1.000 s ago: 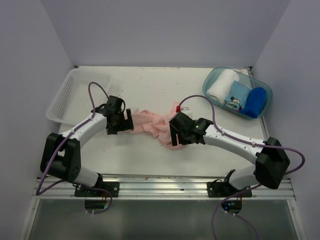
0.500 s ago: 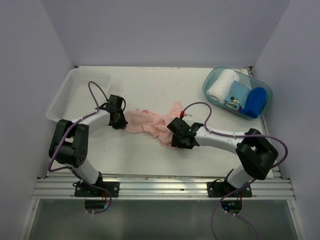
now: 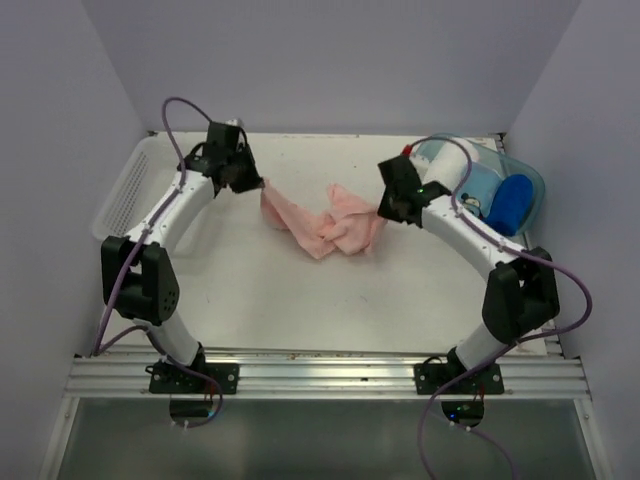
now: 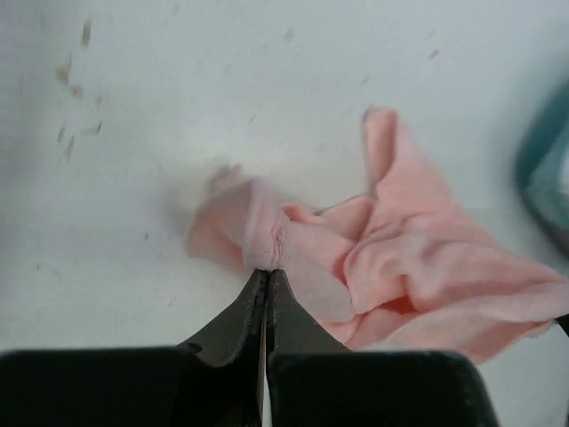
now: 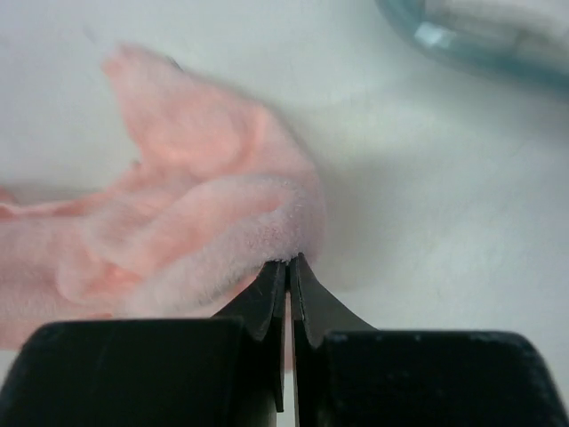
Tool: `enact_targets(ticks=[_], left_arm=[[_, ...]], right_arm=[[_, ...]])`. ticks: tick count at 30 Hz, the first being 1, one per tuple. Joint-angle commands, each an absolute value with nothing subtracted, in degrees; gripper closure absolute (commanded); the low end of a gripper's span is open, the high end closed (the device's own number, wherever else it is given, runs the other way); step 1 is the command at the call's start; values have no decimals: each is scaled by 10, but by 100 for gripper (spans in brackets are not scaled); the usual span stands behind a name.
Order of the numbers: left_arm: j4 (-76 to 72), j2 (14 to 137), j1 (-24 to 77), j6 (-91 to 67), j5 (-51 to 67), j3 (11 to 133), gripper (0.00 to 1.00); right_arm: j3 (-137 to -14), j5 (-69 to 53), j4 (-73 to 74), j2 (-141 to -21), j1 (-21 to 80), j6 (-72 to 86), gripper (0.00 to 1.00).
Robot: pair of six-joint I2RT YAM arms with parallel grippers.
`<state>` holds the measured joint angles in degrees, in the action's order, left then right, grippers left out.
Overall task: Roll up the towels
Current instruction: Flatten the towel
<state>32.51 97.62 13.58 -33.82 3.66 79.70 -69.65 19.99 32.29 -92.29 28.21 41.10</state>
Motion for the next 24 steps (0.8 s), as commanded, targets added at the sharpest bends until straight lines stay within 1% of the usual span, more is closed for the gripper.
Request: enact_targets(ticks=[1,3,4,6,8,9,11,12,14,15,16,17,18,20,21,23,24], left_arm=[[356,973,103,-319,103,1000,100],[372,983,70,-329,143,1075,100],[379,984,57,-333,159,1130,100],[380,972,22,-346,199,1158,100],[375,953,1,-349,212,1151,100],[374,927,0,-348,213,1137,100],[359,895,-17,-345,220,1061,100],[348,862,-17,-340,221,992,100],[340,826,-16,-336,217,911,100],[334,791,-17,-332,215,818,100],[320,774,-17,-330,214,770,100],[315,762,-17,-327,207,724,100],[314,745,-17,-318,201,642,100],[327,741,-17,-311,179,577,100],[333,742,-17,-306,172,528,100],[327,737,-17,-308,163,491,100],[325,730,-17,-309,160,472,100]], right_arm=[[-878,220,339,-870,236,277,100],[-945,222,363,-867,223,244,100],[-1001,221,369,-862,222,211,100],[-1042,217,387,-852,221,182,100],[-1057,227,394,-819,221,159,100],[-1049,228,393,-804,221,151,100],[-1001,242,394,-751,221,145,100],[-950,242,394,-729,221,147,100],[-890,243,397,-690,222,159,100],[-858,236,400,-648,222,167,100],[-794,232,404,-631,222,186,96],[-764,228,423,-612,221,196,88],[-739,215,440,-589,222,210,74],[-668,203,494,-568,221,250,61],[-648,196,510,-550,222,281,51],[-598,194,541,-534,221,303,47],[-587,197,548,-528,222,312,42]])
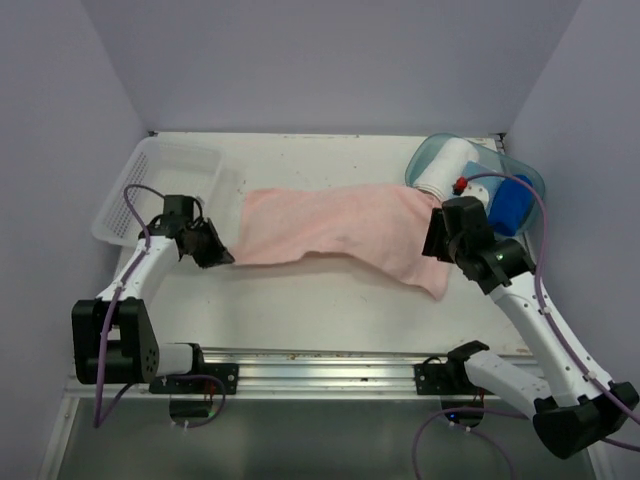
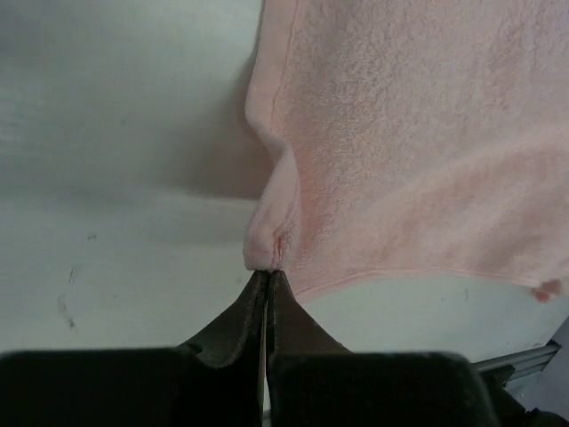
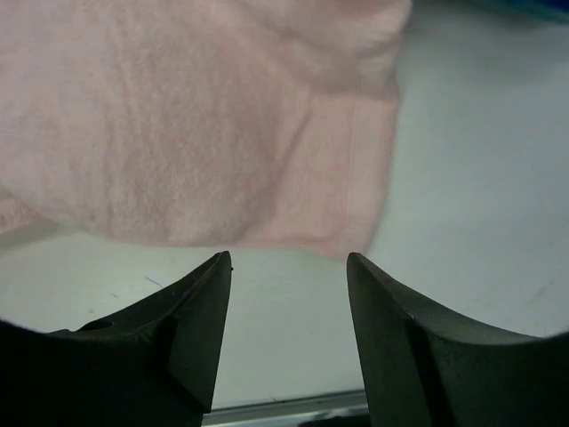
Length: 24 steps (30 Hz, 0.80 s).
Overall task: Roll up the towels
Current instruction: Flatten the towel
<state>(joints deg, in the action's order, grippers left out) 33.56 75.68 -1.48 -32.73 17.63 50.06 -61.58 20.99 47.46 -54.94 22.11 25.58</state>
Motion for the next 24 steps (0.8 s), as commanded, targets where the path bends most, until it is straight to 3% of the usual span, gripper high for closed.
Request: enact_targets(ticks=[1,14,24], left_arm=[[323,726,-17,-310,156,471,100],[389,704,-50,-328,11,561,100],[383,705,-65,-319,50,565,100]], right_arm=[[-578,211,555,-524,221,325,41],[-505,200,566,-613,210,443,33],[-355,47,424,-649,171,498,35]])
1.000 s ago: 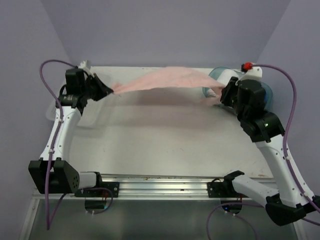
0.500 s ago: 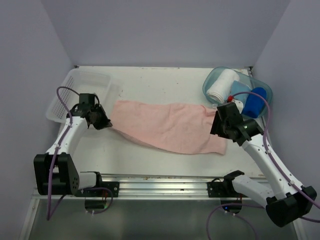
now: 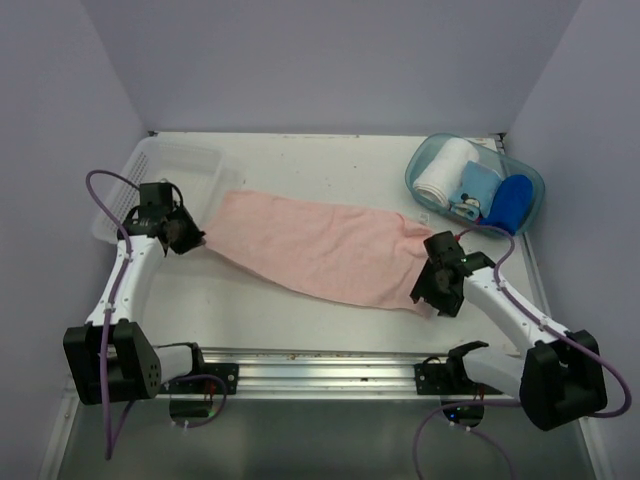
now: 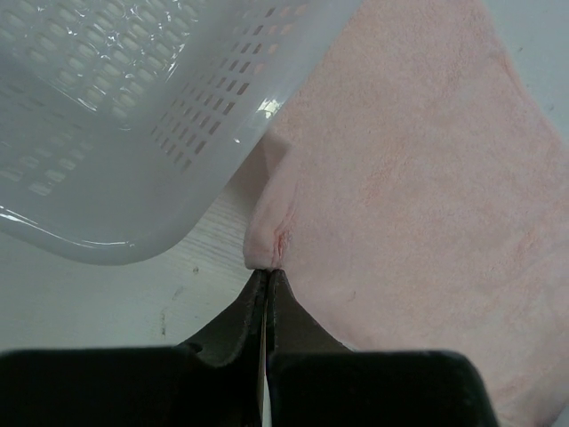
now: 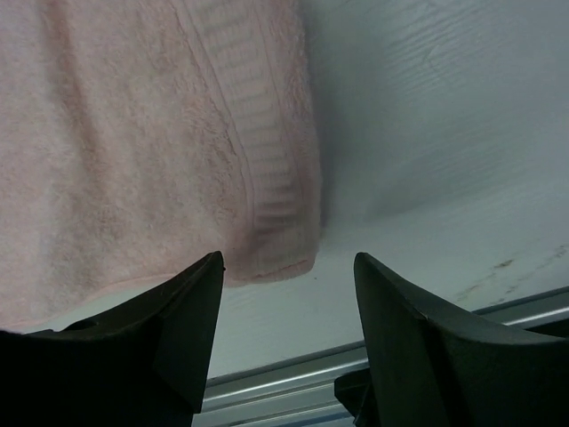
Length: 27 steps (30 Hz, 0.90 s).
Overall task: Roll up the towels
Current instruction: Flatten the towel
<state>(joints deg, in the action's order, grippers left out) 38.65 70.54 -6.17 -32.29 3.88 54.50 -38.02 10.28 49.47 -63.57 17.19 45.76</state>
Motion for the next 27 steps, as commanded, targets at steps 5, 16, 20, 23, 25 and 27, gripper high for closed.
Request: enact_targets(ticks=[5,16,20,23,25,27], left_arm=[[388,706,-65,-311,52,573,100],[417,749,-69,-324,82,712,100],[443,755,-87,-330,78,783,100],[453,740,-98,-328,56,795,100],[454,723,-103,-325,42,776,100],[454,708,-109,-323,31,746,100]], right_arm=[[-324,90,363,-678,170,512,58],[-777,241,475,-797,113,295,100],[-953,244,528,-831,110,233,100],[-975,216,540,-817,112,203,100],[-929,195,548,-795,110,193,100],[-880,191,569,-779,111,199,97]])
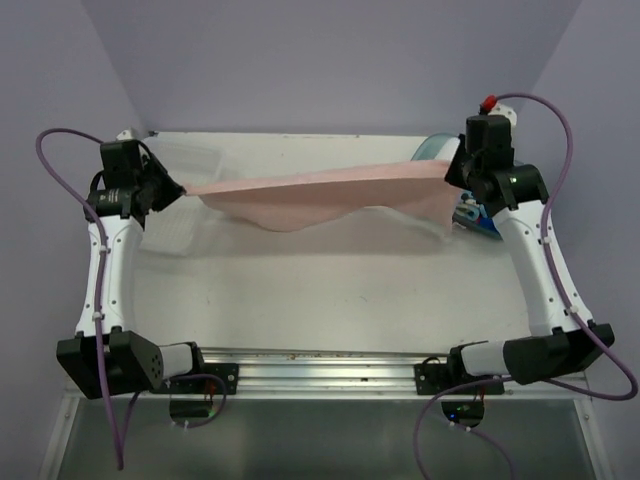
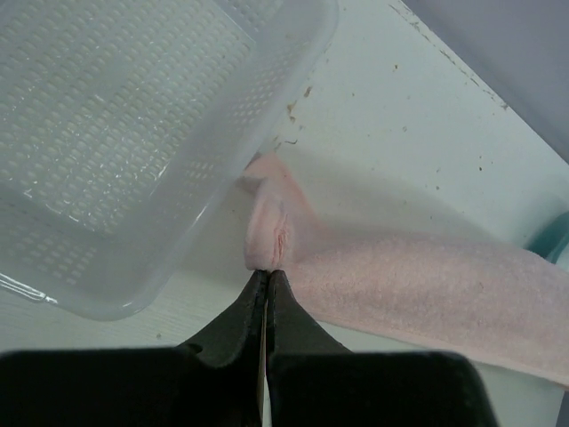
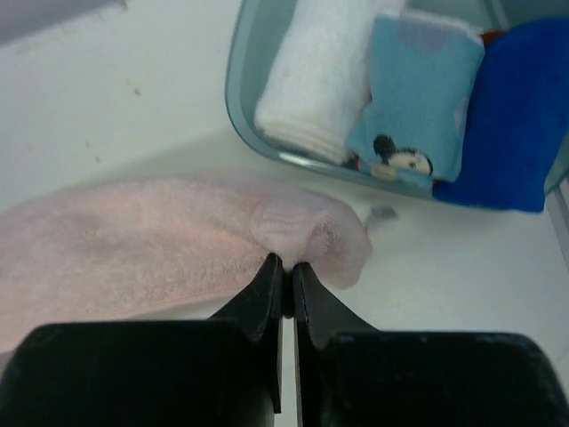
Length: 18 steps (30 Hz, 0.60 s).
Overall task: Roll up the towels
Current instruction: Flatten the towel
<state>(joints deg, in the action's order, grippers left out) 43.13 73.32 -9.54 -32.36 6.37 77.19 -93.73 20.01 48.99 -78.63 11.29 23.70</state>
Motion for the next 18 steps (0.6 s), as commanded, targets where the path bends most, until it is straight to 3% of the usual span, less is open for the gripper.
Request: enact_targets(ticks=[1,4,5,6,8,18], left_arm=[[452,704,-113,-323,28,734,100],[449,694,-123,-323,18,689,100],[448,692,-124,-323,12,679,100],[445,688,-124,-323,11,659,100],[443,686,-124,-323,9,643,100],[430,681,-124,-322,15,575,100]], right_arm=[[-823,185,576,-772,111,203,95],[-732,193,614,-752,111,236,68],[-713,199,618,-738,107,245,51],[-696,199,617,-731,105,252,45],[-666,182,610,-721,93,262,39],[-506,38,492,-679,91,368,39]])
